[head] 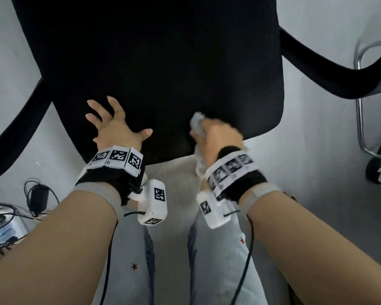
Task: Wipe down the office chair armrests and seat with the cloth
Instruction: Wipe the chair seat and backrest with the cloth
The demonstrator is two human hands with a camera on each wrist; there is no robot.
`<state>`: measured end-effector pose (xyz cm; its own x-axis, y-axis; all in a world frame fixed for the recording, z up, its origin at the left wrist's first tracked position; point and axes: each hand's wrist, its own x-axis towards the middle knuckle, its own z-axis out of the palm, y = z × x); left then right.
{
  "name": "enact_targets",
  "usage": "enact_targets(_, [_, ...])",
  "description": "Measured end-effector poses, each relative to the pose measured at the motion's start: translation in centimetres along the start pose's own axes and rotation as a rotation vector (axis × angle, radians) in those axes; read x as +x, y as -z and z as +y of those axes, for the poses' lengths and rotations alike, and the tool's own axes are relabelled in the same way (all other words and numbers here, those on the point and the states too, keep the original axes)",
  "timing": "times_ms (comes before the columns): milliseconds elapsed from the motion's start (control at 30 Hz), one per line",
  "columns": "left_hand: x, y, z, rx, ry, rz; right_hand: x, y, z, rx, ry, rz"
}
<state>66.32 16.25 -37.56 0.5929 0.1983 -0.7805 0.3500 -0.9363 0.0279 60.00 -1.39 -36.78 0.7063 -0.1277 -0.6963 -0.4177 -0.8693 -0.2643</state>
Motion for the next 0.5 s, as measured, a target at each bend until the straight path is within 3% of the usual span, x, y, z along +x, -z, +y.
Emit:
enact_targets(67, [0.1, 0.4, -0.1, -0.005, -0.004, -0.003, -1.3, -2.4, -2.5, -0.105, 0.204, -0.234])
enact_targets(133, [0.0, 0.8, -0.5, -0.04, -0.008, 0.002, -1.9, -3.3, -3.5, -0.111, 0.255, -0.435])
enact_targets(167, [-0.1, 0.9, -0.6, -0.081, -0.01, 0.008, -2.0, -3.2, -3.6, -0.083, 0.259, -0.456])
enact_targets(233, [-0.3, 1.0, -0.7, -0.179, -0.023, 0.053, -1.4, -1.4, -3.5, 0.042, 0.212, -0.34])
enact_targets(333, [-0.3, 1.7, 0.0, -0.216, -0.058, 0.154, 1.4, 3.8, -3.1, 0.267, 0.08, -0.045])
enact_targets(500, [2.6, 5.1, 2.1, -0.289, -0.094, 0.17, 7.9, 11.9, -2.9, 0.418, -0.115, 0.291])
